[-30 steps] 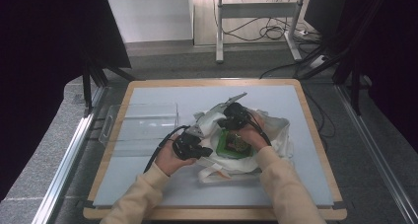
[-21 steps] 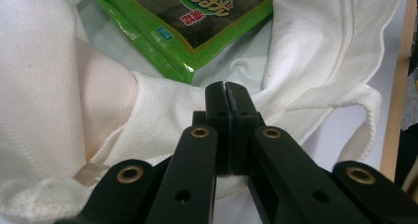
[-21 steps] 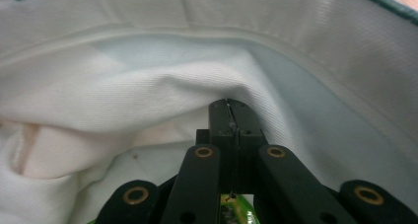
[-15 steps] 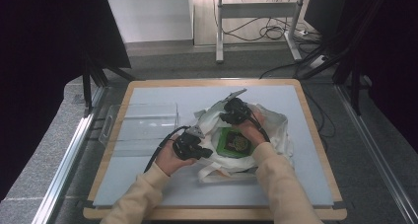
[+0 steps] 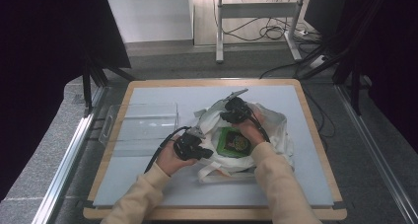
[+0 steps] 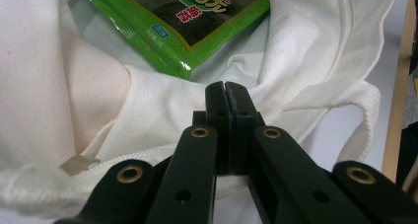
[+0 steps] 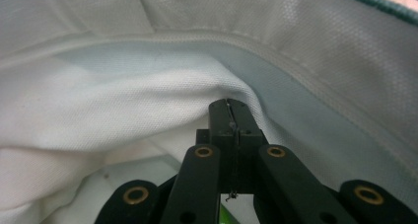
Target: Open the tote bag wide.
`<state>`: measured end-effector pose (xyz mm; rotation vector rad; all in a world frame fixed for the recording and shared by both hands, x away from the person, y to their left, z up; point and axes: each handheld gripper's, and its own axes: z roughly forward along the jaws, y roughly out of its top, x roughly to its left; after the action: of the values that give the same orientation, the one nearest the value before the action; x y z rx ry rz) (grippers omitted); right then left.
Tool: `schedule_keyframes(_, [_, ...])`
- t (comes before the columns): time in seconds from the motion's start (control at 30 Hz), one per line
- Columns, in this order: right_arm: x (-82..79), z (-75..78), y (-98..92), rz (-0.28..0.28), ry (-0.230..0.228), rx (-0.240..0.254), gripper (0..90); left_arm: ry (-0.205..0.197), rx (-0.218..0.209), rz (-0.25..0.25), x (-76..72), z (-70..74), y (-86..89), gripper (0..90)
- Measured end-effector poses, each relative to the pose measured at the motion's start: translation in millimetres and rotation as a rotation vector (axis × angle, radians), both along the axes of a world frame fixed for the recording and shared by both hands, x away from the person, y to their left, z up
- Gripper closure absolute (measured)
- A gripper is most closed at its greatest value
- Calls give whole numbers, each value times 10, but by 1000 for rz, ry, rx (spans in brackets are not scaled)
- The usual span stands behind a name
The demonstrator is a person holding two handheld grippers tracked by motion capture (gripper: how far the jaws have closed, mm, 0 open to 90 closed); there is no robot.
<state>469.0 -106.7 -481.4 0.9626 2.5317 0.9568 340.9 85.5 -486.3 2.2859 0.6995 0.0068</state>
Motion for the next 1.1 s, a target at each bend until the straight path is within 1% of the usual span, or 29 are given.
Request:
schedule_keyframes(0.07, [-62,57,-31,11,5,13,895,3,-2,1,2,0,1,900])
schedule_keyframes(0.13, [-148,134,-70,26,-3,23,895,5,-6,2,7,-6,3,900])
schedule_keyframes(0.17, [-199,178,-90,30,-4,26,895,5,1,-1,13,-3,11,900])
schedule_keyframes(0.23, [-291,260,-146,38,-15,26,895,5,0,1,12,-4,15,900])
schedule_keyframes(0.33, [-430,359,-269,54,10,41,894,-3,10,1,3,-2,18,900])
schedule_keyframes(0.37, [-497,392,-325,63,12,37,894,-4,13,0,2,-3,17,900])
schedule_keyframes(0.43, [-597,442,-399,64,16,26,894,-6,14,0,1,-5,13,900])
schedule_keyframes(0.47, [-653,474,-453,69,13,12,894,-6,13,2,0,-4,13,900])
schedule_keyframes(0.53, [-723,517,-528,60,16,6,894,-3,8,7,-5,-5,10,900])
schedule_keyframes(0.6, [-774,551,-602,50,29,-13,894,-5,7,11,-9,-9,7,900])
schedule_keyframes(0.67, [-800,558,-657,53,47,-49,894,-6,13,12,-15,-6,5,900])
schedule_keyframes(0.73, [-824,554,-699,54,62,-74,894,-7,13,12,-17,-7,5,900])
schedule_keyframes(0.83, [-860,515,-753,52,82,-95,894,-5,13,12,-13,-10,8,900])
schedule_keyframes(0.93, [-887,454,-795,50,98,-99,894,-8,11,13,-18,-10,10,900])
schedule_keyframes(0.97, [-896,421,-814,48,113,-103,894,-11,11,14,-21,-11,9,900])
schedule_keyframes(1.1, [-928,347,-850,49,146,-128,894,-15,15,11,-22,-13,9,900])
